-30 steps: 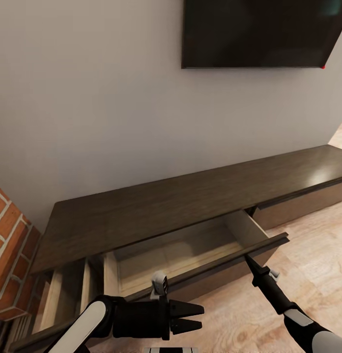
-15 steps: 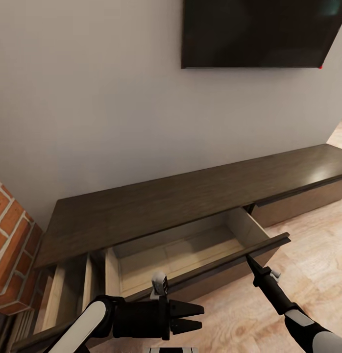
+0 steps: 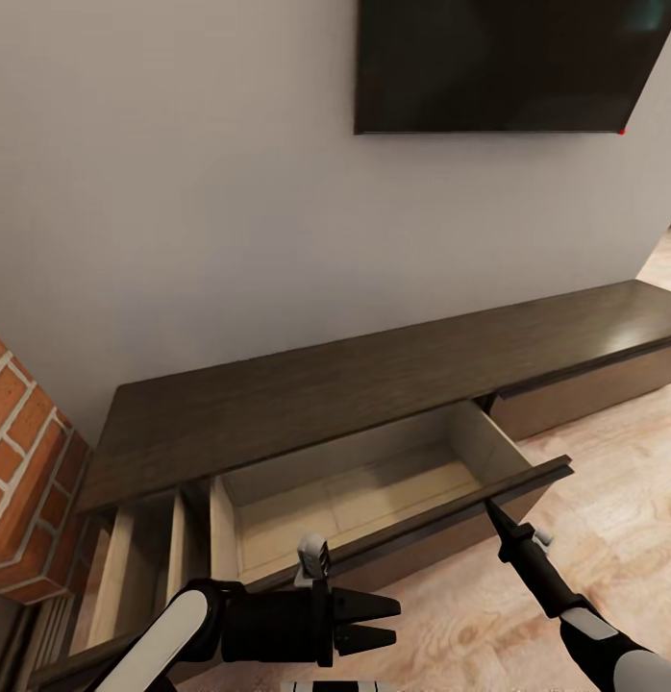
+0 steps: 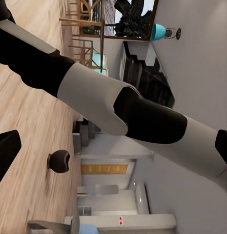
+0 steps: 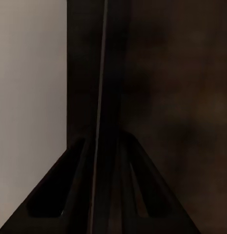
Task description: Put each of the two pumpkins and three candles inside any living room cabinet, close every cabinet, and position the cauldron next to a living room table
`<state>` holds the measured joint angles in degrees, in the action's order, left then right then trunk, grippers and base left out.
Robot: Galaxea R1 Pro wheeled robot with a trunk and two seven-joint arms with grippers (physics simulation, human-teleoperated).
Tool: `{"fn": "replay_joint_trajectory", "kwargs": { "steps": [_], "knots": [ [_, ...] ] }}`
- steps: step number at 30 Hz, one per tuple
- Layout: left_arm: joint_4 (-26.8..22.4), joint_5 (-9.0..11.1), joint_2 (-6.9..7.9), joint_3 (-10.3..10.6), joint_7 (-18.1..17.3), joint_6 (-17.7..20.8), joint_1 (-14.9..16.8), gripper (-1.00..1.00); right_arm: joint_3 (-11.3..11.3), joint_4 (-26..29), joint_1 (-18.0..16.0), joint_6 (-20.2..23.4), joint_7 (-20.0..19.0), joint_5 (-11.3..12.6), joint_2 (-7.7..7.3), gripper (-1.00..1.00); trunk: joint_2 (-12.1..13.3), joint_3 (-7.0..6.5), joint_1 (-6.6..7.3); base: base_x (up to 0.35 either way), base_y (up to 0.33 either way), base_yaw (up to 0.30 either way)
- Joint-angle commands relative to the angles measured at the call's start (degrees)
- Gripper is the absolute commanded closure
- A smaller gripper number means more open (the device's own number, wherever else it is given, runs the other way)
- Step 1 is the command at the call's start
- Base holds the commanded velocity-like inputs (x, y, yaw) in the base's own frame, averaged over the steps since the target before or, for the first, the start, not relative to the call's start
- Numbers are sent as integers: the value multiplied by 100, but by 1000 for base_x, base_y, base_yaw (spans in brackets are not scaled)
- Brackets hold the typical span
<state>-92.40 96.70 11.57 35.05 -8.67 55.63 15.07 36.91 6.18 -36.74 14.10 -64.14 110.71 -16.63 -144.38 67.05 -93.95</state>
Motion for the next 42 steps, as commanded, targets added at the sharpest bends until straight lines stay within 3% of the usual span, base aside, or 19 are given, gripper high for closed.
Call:
{"fn": "replay_joint_trajectory", "kwargs": {
  "steps": [1, 42],
  "knots": [
    [2, -46, 3, 6, -56, 0, 5, -100, 343, 413, 0, 93, -46, 29, -1, 100, -3, 4, 3, -97, 0, 0],
    [2, -46, 3, 2, -56, 0, 5, -100, 343, 418, 0, 93, -44, 29, -4, 100, -3, 4, 3, -42, 0, 0]
  ]
}}
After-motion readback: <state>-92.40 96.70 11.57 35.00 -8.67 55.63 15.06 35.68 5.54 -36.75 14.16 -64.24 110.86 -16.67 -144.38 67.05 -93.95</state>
